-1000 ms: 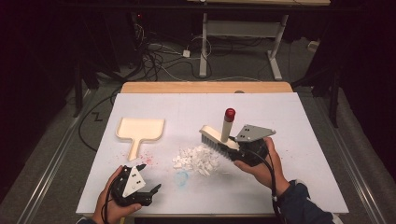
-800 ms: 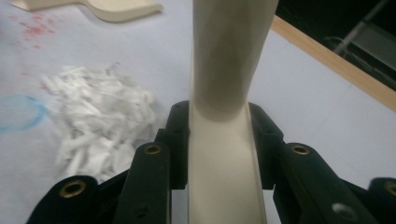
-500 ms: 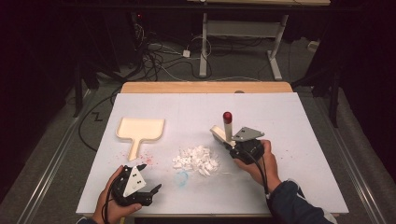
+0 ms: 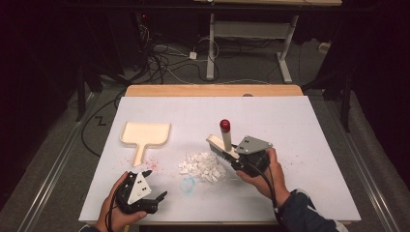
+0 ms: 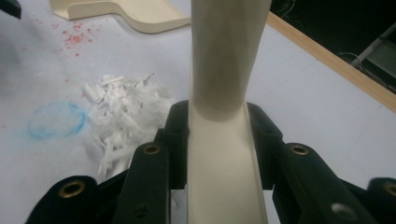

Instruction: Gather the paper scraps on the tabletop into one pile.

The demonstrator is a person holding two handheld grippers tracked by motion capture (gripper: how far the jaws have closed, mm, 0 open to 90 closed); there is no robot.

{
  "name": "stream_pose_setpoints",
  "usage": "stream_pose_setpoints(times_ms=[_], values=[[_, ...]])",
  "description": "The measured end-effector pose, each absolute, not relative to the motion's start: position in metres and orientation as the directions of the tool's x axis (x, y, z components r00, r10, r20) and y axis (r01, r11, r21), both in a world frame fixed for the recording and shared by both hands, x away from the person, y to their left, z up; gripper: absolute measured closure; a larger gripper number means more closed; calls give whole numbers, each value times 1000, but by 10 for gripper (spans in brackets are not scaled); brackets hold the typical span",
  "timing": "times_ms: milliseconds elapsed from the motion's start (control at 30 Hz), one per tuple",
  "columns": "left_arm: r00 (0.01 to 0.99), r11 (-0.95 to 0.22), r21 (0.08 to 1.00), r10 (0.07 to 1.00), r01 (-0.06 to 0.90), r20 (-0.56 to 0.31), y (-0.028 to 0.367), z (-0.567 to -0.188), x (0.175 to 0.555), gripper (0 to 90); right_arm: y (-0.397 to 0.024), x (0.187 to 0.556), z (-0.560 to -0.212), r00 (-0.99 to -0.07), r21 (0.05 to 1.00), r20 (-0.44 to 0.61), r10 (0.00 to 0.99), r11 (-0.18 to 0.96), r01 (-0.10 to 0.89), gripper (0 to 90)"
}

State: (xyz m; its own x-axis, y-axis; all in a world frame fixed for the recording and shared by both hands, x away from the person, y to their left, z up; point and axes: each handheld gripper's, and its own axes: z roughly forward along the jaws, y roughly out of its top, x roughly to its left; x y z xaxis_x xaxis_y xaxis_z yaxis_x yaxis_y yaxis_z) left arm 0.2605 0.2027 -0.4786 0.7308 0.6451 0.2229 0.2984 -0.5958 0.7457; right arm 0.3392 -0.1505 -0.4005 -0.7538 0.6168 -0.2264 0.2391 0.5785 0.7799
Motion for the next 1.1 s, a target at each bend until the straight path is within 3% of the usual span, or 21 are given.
stream_pose_setpoints(times_ms=[267,533,800,1100], values=[[732,-599,743,643,298,225,202,-478,260,166,-206,313,-381,-811,745,-192,552,621,246,679],[735,-604,739,639,298,226,199,-479,261,166,-241,286,-387,-840,683,-154,521,670,291,679],[738,-613,733,634,295,232,199,-479,261,166,-219,291,-403,-852,652,-146,503,696,299,679],[741,-613,732,631,295,230,199,-480,262,166,-171,309,-404,-866,709,-152,476,663,239,679]])
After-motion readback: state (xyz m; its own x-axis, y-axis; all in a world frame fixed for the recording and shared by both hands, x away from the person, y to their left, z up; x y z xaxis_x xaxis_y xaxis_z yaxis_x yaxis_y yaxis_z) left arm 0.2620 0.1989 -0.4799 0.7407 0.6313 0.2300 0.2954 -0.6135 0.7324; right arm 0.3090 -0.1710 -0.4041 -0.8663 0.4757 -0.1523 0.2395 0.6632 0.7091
